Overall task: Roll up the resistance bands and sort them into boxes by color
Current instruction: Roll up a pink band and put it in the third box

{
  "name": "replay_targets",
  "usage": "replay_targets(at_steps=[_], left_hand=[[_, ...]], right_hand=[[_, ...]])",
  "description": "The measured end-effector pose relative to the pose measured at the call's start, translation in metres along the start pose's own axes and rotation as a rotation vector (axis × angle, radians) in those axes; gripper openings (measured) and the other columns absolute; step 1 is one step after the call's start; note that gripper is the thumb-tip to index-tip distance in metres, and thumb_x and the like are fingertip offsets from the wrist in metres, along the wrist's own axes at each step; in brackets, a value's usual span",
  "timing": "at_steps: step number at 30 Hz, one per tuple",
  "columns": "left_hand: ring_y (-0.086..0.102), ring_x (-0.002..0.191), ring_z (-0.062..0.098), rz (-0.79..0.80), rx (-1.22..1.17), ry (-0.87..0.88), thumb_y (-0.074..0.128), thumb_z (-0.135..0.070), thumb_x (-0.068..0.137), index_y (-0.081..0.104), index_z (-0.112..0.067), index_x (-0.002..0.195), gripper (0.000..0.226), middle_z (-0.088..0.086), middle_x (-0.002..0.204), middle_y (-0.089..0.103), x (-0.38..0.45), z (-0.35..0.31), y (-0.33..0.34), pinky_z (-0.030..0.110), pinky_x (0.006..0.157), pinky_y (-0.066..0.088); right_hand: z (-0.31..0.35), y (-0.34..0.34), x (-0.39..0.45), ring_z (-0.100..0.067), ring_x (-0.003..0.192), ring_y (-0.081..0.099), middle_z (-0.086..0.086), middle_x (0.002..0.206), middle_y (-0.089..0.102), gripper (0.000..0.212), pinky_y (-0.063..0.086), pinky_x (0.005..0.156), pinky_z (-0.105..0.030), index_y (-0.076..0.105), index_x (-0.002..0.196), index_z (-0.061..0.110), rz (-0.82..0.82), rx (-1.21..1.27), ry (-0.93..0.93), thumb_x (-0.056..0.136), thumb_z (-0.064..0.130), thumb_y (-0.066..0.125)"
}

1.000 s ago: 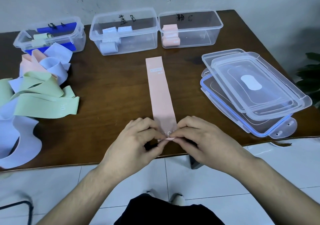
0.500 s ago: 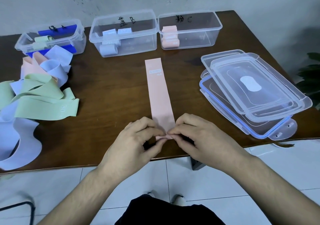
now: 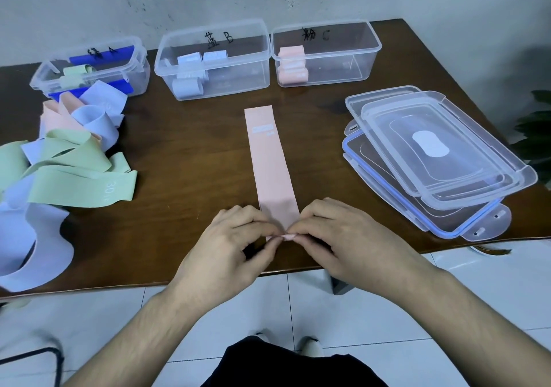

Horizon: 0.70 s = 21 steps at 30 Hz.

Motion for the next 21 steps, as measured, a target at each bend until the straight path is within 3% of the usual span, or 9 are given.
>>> replay_targets(at_steps=[9,13,21], left_hand=[[0.045,0.089,-0.008,-0.022,0.016,0.018,0.065,-0.027,0.093,0.069,-0.020,0.107,0.016,-0.015,0.107,0.058,0.0002,-0.0022,-0.0006,0.027,0.074,0.043],[0.045,0.087,-0.007,-0.036,-0.003,0.026,0.066,-0.031,0.090,0.070,-0.023,0.101,0.014,-0.016,0.106,0.059,0.0001,-0.0005,0.0003,0.034,0.071,0.046],[0.049,0.087,-0.007,-0.031,-0.064,-0.057,0.065,-0.030,0.092,0.075,-0.023,0.102,0.016,-0.017,0.103,0.058,0.0017,0.0032,0.0006,0.037,0.069,0.050]], right_hand=[[-0.0060,-0.0014,0.0060,-0.005,0.093,0.048,0.015,0.099,0.055,0.015,0.039,0.081,-0.013,0.070,0.104,0.025,0.016,0.069,0.087,0.098,0.030,0.057],[-0.0091,-0.0003,0.0063,-0.003,0.090,0.045,0.017,0.098,0.053,0.015,0.036,0.080,-0.013,0.071,0.103,0.026,0.003,0.098,0.099,0.097,0.030,0.057],[-0.0052,-0.0015,0.0046,-0.005,0.090,0.051,0.012,0.104,0.056,0.016,0.051,0.076,-0.023,0.071,0.109,0.024,-0.044,0.067,-0.003,0.093,0.023,0.068]])
Point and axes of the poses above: each hand's wrist, its own x-axis towards the middle knuckle, its own y-axis out of the palm, z = x × y, the point moved 4 cm from there along x, towards the middle knuckle
